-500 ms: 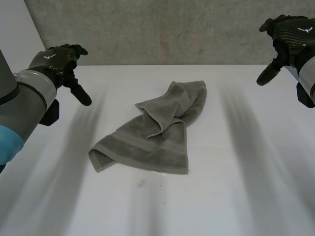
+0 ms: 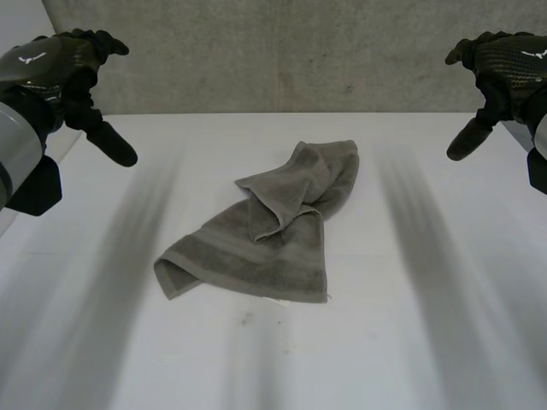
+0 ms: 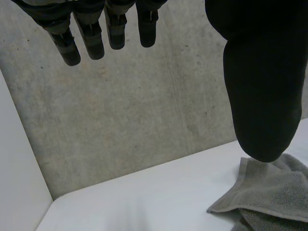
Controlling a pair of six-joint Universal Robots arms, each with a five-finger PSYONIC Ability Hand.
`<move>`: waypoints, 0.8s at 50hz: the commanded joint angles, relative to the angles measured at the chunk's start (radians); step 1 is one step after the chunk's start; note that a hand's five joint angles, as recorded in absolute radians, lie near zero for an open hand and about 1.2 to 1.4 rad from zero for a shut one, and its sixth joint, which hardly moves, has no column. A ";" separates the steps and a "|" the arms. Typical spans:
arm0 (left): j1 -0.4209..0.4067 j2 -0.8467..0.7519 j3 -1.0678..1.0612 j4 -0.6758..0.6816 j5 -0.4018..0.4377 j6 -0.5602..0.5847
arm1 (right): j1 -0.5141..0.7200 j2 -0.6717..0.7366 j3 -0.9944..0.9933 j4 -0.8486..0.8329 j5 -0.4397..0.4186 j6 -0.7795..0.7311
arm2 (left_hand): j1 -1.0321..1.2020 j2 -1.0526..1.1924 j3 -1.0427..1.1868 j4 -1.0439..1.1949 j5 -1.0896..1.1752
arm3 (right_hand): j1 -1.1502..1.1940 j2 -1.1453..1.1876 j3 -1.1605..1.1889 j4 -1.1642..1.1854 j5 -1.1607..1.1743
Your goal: Fold the towel.
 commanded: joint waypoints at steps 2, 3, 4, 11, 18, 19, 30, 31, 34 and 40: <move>0.002 -0.008 -0.009 0.000 -0.001 -0.001 | 0.000 0.003 0.001 -0.004 -0.005 -0.006 | 0.009 0.012 0.013 0.012 -0.018 | -0.055 -0.068 -0.063 -0.084 -0.061; 0.002 -0.010 -0.021 0.002 0.000 0.000 | 0.002 0.005 0.000 -0.003 -0.013 -0.008 | 0.009 0.012 0.013 0.012 -0.018 | -0.055 -0.068 -0.063 -0.084 -0.061; 0.002 -0.010 -0.036 0.006 0.000 0.002 | 0.005 0.011 -0.007 -0.006 -0.020 -0.012 | 0.009 0.012 0.013 0.012 -0.018 | -0.055 -0.068 -0.063 -0.084 -0.061; 0.008 -0.021 -0.099 0.064 -0.001 0.008 | 0.020 0.143 -0.072 -0.013 -0.130 -0.118 | 0.006 0.009 0.010 0.009 -0.021 | -0.055 -0.068 -0.063 -0.084 -0.061; 0.014 -0.139 -0.196 0.227 0.000 0.014 | 0.118 0.420 -0.302 -0.007 -0.299 -0.284 | 0.012 0.015 0.016 0.015 -0.015 | -0.055 -0.068 -0.063 -0.084 -0.061; 0.014 -0.139 -0.196 0.227 0.000 0.014 | 0.118 0.421 -0.303 -0.007 -0.300 -0.284 | 0.012 0.015 0.016 0.015 -0.015 | -0.055 -0.068 -0.063 -0.084 -0.061; 0.057 -0.403 -0.234 0.275 0.082 0.183 | 0.164 0.826 -0.674 -0.016 -0.335 -0.359 | 0.009 0.012 0.013 0.012 -0.018 | -0.055 -0.068 -0.063 -0.084 -0.061; 0.058 -0.435 -0.233 0.276 0.091 0.202 | 0.173 0.876 -0.722 -0.016 -0.333 -0.385 | 0.012 0.015 0.016 0.015 -0.015 | -0.055 -0.068 -0.063 -0.084 -0.061; 0.058 -0.485 -0.234 0.298 0.106 0.226 | 0.181 0.971 -0.799 -0.015 -0.329 -0.431 | 0.024 0.026 0.028 0.027 -0.003 | -0.055 -0.068 -0.063 -0.084 -0.061; 0.058 -0.535 -0.236 0.365 0.111 0.232 | 0.195 1.094 -0.889 -0.016 -0.324 -0.494 | 0.062 0.064 0.066 0.065 0.035 | -0.019 -0.032 -0.027 -0.047 -0.024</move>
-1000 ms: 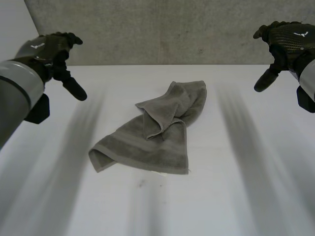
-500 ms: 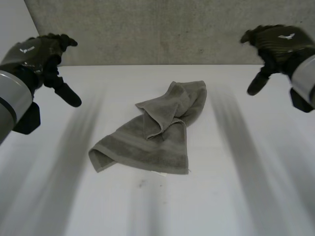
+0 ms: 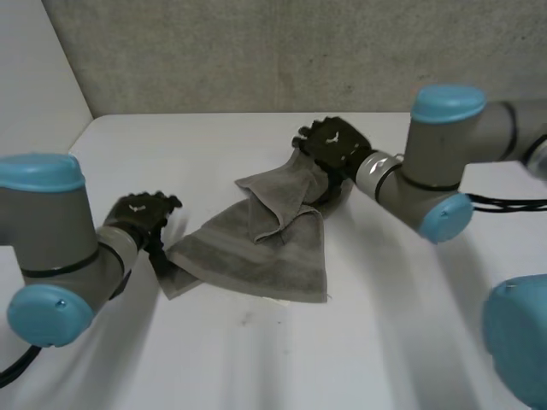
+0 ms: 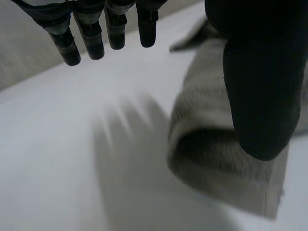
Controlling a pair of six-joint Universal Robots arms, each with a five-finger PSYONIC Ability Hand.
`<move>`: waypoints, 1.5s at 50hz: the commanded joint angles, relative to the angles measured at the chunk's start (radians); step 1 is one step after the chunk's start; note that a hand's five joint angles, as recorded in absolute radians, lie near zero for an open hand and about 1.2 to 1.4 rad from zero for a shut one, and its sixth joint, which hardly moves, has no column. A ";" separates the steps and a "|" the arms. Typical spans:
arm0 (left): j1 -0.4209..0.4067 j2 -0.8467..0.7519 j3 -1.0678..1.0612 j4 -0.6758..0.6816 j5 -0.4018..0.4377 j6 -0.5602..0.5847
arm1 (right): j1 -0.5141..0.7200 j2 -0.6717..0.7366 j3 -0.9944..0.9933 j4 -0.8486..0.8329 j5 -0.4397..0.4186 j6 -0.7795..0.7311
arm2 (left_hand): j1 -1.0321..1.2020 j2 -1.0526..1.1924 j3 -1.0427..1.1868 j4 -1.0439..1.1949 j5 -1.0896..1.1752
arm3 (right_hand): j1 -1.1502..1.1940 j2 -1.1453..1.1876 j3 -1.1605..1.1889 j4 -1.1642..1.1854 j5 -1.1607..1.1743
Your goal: Fold the towel.
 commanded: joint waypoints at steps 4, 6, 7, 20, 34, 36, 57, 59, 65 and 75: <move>0.000 -0.070 0.003 0.095 0.009 0.013 | 0.026 0.161 -0.112 -0.004 0.005 -0.074 | 0.166 0.167 0.169 0.167 0.140 | 0.155 0.142 0.146 0.126 0.149; 0.000 -0.078 0.004 0.108 0.013 0.013 | 0.030 0.167 -0.113 -0.006 0.002 -0.074 | 0.255 0.256 0.258 0.256 0.229 | 0.257 0.244 0.249 0.229 0.252; 0.000 -0.085 0.008 0.117 0.015 0.015 | 0.034 0.174 -0.113 -0.004 0.001 -0.076 | 0.276 0.277 0.278 0.276 0.249 | 0.342 0.329 0.333 0.313 0.336; -0.003 -0.079 -0.002 0.123 0.082 0.013 | 0.083 0.062 -0.107 0.007 0.044 -0.065 | 1.221 1.222 1.223 1.222 1.194 | 1.166 1.154 1.158 1.138 1.161; -0.004 0.291 -0.108 0.109 0.081 -0.002 | 0.011 -0.520 0.341 0.243 0.121 -0.065 | 1.221 1.222 1.223 1.222 1.194 | 1.166 1.154 1.158 1.138 1.161; -0.001 0.358 -0.124 0.108 0.081 -0.011 | -0.007 -0.612 0.416 0.254 0.117 -0.065 | 1.221 1.222 1.223 1.222 1.194 | 1.166 1.154 1.158 1.138 1.161; 0.083 0.069 0.055 0.106 0.155 -0.120 | 0.010 -0.603 0.779 0.226 0.142 0.038 | 1.221 1.222 1.223 1.222 1.194 | 1.166 1.154 1.158 1.138 1.161; 0.083 0.008 0.097 0.106 0.150 -0.122 | 0.011 -0.563 0.779 0.209 0.157 0.038 | 1.221 1.222 1.223 1.222 1.194 | 1.166 1.154 1.158 1.138 1.161; 0.083 -0.145 0.259 0.108 0.147 -0.126 | 0.013 -0.497 0.772 0.119 0.243 0.038 | 0.930 0.932 0.933 0.931 0.904 | 0.322 0.309 0.314 0.294 0.316; 0.077 -0.033 0.244 0.068 0.150 -0.115 | 0.007 -0.716 0.837 -0.041 0.239 0.043 | 0.020 0.022 0.023 0.021 -0.006 | -0.055 -0.068 -0.063 -0.084 -0.061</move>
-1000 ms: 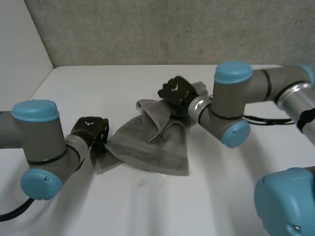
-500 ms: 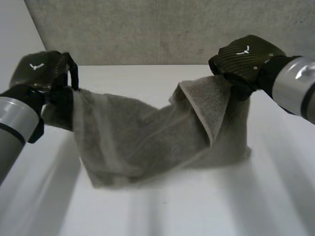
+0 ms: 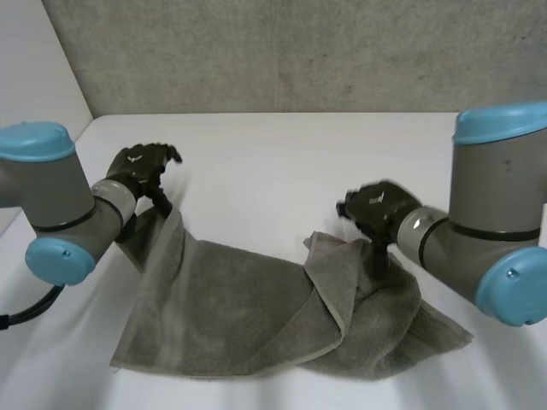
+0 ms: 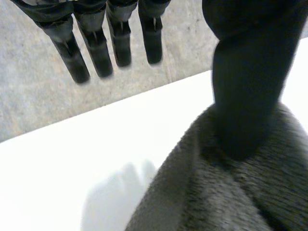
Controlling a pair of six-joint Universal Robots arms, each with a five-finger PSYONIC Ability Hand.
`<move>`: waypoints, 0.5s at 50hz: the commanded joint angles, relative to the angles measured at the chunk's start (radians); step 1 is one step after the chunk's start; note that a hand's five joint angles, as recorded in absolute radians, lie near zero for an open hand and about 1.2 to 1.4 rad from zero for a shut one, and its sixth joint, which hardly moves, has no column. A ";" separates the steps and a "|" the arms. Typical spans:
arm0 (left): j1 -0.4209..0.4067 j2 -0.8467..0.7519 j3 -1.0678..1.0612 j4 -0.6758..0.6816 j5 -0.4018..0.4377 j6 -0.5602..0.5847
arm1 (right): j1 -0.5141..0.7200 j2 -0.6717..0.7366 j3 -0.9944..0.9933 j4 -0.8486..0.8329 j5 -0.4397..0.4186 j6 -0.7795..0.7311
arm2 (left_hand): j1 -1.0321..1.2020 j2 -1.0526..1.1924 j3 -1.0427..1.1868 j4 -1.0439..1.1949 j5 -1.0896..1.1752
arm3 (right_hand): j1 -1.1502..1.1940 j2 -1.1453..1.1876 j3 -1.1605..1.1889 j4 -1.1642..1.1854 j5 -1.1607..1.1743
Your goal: Fold the towel.
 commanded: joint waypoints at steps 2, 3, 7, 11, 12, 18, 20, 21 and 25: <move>-0.004 0.156 -0.066 -0.048 -0.001 0.009 | -0.007 -0.182 0.078 -0.117 -0.038 -0.019 | -0.134 -0.131 -0.132 -0.133 -0.134 | -0.073 -0.069 -0.067 -0.084 -0.060; 0.002 0.204 -0.102 -0.058 -0.001 0.009 | -0.007 -0.205 0.096 -0.122 -0.067 -0.039 | -0.134 -0.131 -0.132 -0.133 -0.134 | -0.073 -0.069 -0.067 -0.084 -0.060; 0.010 0.366 -0.240 -0.063 0.010 0.012 | -0.005 -0.243 0.147 -0.120 -0.142 -0.126 | -0.129 -0.125 -0.127 -0.127 -0.129 | -0.073 -0.069 -0.067 -0.084 -0.060; 0.013 0.466 -0.352 -0.062 0.015 0.021 | -0.010 -0.274 0.234 -0.120 -0.222 -0.318 | -0.111 -0.108 -0.109 -0.110 -0.111 | -0.034 -0.029 -0.027 -0.045 -0.021; 0.015 0.515 -0.409 -0.060 0.015 0.038 | -0.010 -0.274 0.235 -0.120 -0.222 -0.318 | -0.111 -0.108 -0.109 -0.110 -0.111 | -0.033 -0.029 -0.027 -0.045 -0.020; 0.045 0.655 -0.633 -0.060 0.016 0.180 | 0.007 -0.274 0.334 -0.122 -0.309 -0.502 | -0.087 -0.084 -0.085 -0.086 -0.087 | 0.066 0.070 0.072 0.055 0.079; 0.047 0.675 -0.680 -0.062 0.018 0.220 | 0.007 -0.274 0.356 -0.124 -0.328 -0.536 | -0.087 -0.084 -0.085 -0.086 -0.087 | 0.072 0.076 0.078 0.061 0.085; 0.047 0.675 -0.681 -0.062 0.018 0.221 | 0.008 -0.263 0.371 -0.124 -0.339 -0.569 | -0.087 -0.084 -0.085 -0.086 -0.087 | 0.075 0.079 0.081 0.064 0.088; 0.045 0.707 -0.800 -0.062 0.019 0.296 | 0.010 -0.230 0.399 -0.128 -0.340 -0.643 | -0.087 -0.084 -0.085 -0.086 -0.087 | 0.093 0.097 0.099 0.082 0.106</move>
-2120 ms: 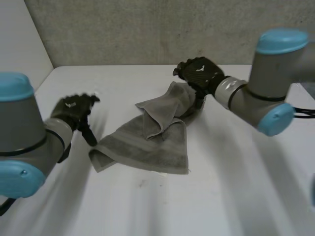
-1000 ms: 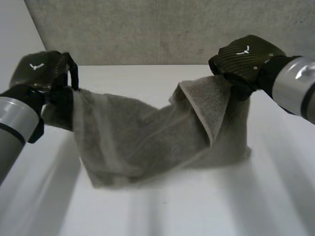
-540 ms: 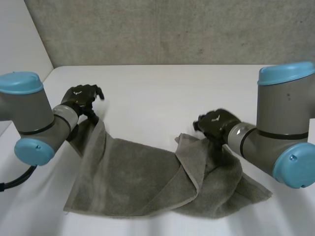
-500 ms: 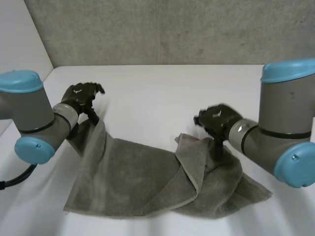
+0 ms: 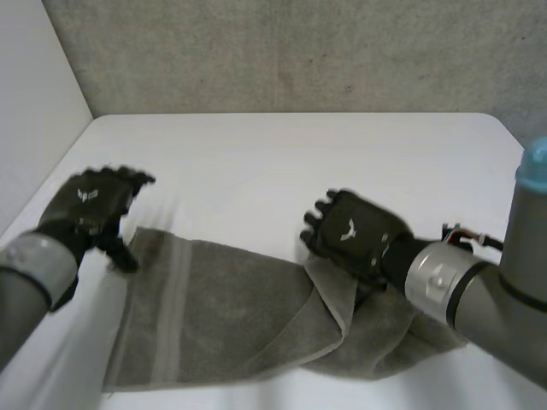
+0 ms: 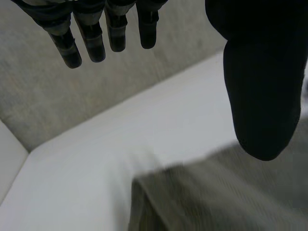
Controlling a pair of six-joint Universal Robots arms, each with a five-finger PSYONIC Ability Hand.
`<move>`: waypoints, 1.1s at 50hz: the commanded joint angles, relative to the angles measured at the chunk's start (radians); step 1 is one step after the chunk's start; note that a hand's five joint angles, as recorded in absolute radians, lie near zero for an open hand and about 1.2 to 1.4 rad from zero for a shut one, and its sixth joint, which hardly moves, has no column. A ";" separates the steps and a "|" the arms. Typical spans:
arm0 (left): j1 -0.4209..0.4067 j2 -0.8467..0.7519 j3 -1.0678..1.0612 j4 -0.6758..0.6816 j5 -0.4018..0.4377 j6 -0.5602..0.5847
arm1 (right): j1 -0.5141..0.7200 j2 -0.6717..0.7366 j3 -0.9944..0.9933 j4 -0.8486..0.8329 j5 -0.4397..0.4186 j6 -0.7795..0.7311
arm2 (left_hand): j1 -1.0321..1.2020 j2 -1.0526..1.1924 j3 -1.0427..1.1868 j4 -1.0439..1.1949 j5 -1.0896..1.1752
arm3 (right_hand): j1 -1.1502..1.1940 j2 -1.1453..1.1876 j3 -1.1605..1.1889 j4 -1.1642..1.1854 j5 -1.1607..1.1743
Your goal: Fold the towel.
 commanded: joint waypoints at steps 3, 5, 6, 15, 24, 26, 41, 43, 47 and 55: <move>-0.003 0.054 -0.215 0.003 0.002 0.121 | 0.022 0.082 0.067 -0.001 -0.025 -0.215 | 0.039 0.034 0.034 0.036 0.030 | 0.051 0.056 0.053 0.060 0.038; -0.004 0.052 -0.232 0.006 0.003 0.121 | 0.026 0.104 0.083 -0.012 -0.033 -0.295 | 0.039 0.034 0.034 0.036 0.030 | 0.092 0.097 0.094 0.101 0.079; -0.007 0.051 -0.243 0.007 0.003 0.121 | 0.026 0.104 0.083 -0.012 -0.033 -0.296 | 0.039 0.034 0.034 0.036 0.030 | 0.092 0.097 0.094 0.101 0.079; -0.013 0.040 -0.252 0.019 0.054 0.101 | 0.029 0.220 0.000 -0.116 -0.080 -0.325 | 0.036 0.031 0.031 0.033 0.027 | 1.076 1.080 1.078 1.084 1.062; -0.026 0.028 -0.237 0.064 0.069 0.038 | 0.029 0.251 -0.262 -0.274 0.031 0.327 | 0.022 0.017 0.017 0.018 0.012 | 1.095 1.100 1.097 1.104 1.082; -0.031 0.014 -0.228 0.072 0.069 0.026 | 0.031 0.251 -0.288 -0.271 0.053 0.417 | 0.019 0.014 0.014 0.015 0.009 | 1.095 1.100 1.097 1.104 1.082; -0.141 -0.205 -0.013 0.072 0.053 -0.254 | 0.026 0.246 -0.293 -0.184 0.374 0.574 | 0.007 0.002 0.002 0.003 -0.003 | 1.095 1.100 1.097 1.104 1.082; -0.155 -0.230 0.010 0.067 0.053 -0.274 | 0.023 0.243 -0.281 -0.173 0.374 0.591 | 0.007 0.002 0.002 0.003 -0.003 | 1.095 1.100 1.097 1.104 1.082; -0.185 -0.276 0.053 0.061 0.053 -0.320 | 0.022 0.240 -0.263 -0.162 0.377 0.603 | 0.013 0.008 0.008 0.009 0.003 | 1.095 1.100 1.097 1.104 1.082; -0.281 -0.299 0.146 -0.008 0.054 -0.507 | 0.022 0.239 -0.207 -0.165 0.383 0.606 | 0.022 0.016 0.017 0.018 0.012 | 1.095 1.100 1.097 1.104 1.082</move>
